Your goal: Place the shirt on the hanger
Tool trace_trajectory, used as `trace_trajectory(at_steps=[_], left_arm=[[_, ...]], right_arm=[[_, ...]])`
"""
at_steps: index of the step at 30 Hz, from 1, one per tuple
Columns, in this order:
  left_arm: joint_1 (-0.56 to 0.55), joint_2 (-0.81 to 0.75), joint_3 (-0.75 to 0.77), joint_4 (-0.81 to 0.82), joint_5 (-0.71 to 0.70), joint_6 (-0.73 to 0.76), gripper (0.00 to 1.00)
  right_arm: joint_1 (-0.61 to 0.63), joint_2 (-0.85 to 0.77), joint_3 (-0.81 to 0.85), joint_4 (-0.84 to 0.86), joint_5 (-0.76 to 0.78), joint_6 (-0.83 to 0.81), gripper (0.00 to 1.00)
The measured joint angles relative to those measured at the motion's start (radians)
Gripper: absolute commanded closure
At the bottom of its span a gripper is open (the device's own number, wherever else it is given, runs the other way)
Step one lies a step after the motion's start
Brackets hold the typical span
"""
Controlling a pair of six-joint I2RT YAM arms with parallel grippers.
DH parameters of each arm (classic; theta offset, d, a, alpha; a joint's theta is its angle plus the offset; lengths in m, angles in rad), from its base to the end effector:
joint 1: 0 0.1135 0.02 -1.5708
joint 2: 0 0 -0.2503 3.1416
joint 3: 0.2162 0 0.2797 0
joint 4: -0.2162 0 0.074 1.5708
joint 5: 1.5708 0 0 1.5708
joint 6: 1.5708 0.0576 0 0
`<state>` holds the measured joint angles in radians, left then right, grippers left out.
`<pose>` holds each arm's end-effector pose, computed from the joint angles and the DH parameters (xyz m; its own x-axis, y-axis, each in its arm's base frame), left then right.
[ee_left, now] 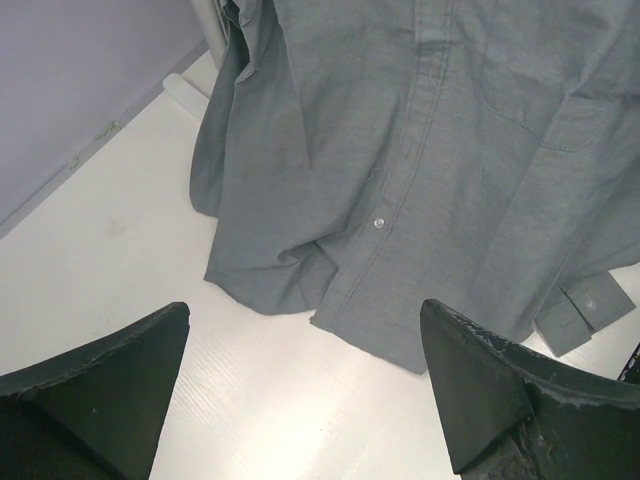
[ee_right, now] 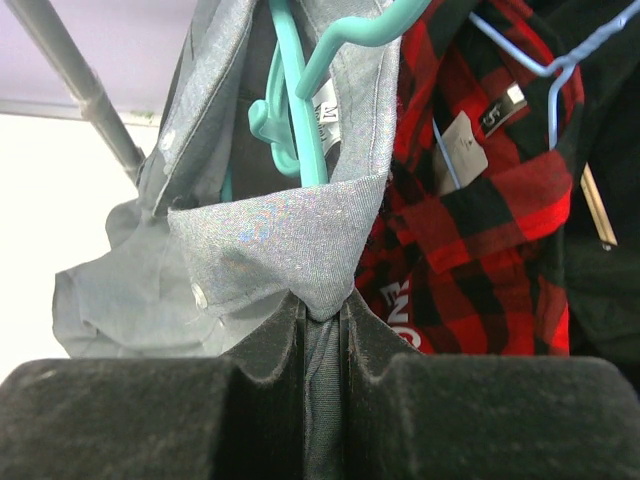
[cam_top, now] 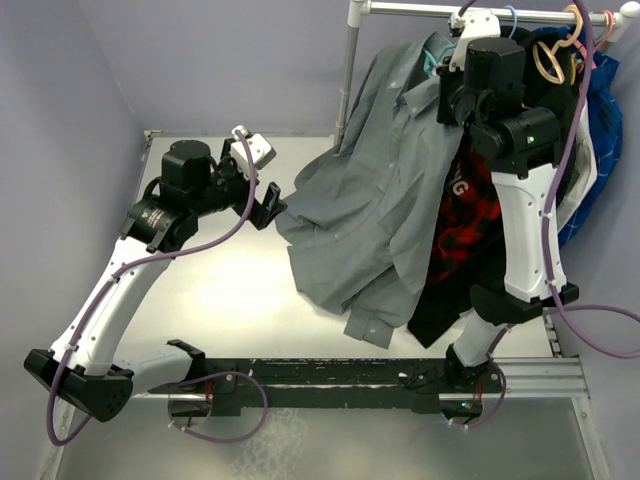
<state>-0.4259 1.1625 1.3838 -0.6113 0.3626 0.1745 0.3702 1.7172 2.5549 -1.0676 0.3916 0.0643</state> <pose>0.2577 -0.1393 0.4131 -0.2220 0.2790 -0.9343 0.7348 0.6778 0.0278 0.3050 0.0948 0.5753 -0.2112 -0.0183 -0.9773 0.0257 0.9994 -0.0242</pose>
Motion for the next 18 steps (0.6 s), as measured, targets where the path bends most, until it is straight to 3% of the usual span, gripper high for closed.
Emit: trace_trajectory(at_steps=[18], left_arm=[[0.0, 0.04, 0.039, -0.019, -0.021, 0.005, 0.0]], right_arm=[[-0.039, 0.08, 0.006, 0.236, -0.031, -0.084, 1.0]])
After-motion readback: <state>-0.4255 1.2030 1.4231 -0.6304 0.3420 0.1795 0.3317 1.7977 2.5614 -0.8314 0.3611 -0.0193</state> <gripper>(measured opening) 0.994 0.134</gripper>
